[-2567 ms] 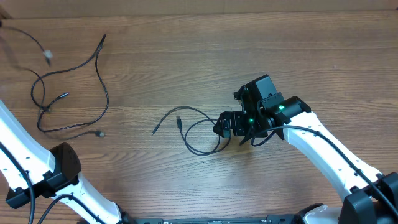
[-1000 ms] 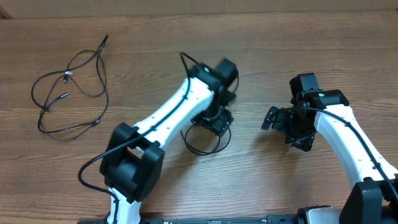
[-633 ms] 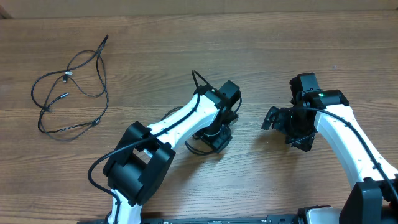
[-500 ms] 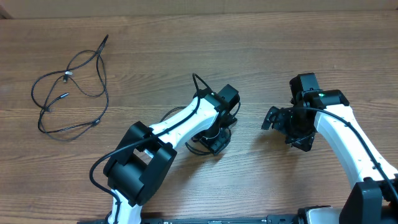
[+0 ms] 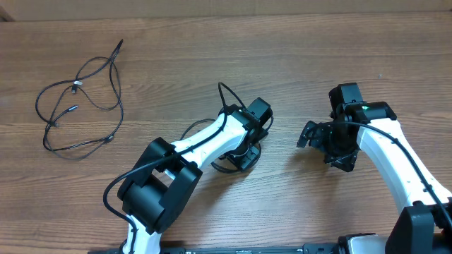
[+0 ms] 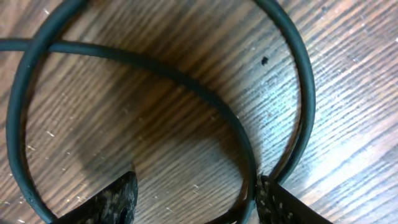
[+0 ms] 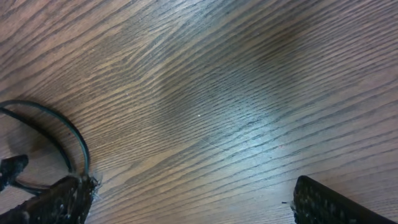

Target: Untangle cables

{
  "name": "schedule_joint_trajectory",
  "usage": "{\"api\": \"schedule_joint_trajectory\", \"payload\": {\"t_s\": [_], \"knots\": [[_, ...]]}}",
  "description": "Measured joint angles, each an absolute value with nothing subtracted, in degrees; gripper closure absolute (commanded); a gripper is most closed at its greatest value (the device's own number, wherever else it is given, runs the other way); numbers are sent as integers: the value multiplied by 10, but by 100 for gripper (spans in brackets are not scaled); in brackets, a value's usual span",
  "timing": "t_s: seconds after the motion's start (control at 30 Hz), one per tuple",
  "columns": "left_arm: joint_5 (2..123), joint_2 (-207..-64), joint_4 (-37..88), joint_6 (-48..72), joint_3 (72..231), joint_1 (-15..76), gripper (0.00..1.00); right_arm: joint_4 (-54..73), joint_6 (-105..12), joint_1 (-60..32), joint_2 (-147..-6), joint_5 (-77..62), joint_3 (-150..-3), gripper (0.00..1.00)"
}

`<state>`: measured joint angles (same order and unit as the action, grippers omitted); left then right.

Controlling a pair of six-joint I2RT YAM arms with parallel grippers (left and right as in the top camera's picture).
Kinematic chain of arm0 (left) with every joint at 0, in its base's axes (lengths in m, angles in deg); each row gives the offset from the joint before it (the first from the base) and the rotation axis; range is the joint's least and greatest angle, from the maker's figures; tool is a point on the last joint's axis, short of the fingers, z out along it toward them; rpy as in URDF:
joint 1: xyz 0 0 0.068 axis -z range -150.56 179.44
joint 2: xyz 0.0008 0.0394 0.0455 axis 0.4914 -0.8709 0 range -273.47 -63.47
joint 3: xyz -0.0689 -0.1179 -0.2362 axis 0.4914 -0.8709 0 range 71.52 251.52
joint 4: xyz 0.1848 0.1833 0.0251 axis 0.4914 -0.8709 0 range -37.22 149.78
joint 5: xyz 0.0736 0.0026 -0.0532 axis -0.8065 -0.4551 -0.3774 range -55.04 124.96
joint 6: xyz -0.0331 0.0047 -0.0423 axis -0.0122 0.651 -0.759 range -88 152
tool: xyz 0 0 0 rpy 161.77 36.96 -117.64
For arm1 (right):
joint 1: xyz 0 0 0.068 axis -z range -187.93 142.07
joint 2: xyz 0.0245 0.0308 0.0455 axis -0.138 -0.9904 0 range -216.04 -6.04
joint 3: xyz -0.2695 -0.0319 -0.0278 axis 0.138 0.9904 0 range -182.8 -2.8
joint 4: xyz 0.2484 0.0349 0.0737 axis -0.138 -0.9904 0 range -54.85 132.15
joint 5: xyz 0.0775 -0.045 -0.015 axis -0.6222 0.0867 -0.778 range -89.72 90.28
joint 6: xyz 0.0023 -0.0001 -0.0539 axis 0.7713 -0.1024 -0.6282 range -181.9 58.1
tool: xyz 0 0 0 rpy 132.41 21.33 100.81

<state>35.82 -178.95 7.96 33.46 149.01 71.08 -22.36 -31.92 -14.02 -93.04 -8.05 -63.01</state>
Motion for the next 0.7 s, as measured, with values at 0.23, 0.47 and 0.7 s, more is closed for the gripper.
{"api": "schedule_joint_trajectory", "payload": {"t_s": [0.23,0.47,0.7], "knots": [[338,-1780,107,332,1465,715,46,-223,-320,-140,-930,-80,-630,0],[329,-1762,115,313,1436,715,96,-222,-319,-140,-930,-81,-630,0],[306,-1761,87,293,1441,715,96,-224,-319,-140,-930,-80,-630,0]]}}
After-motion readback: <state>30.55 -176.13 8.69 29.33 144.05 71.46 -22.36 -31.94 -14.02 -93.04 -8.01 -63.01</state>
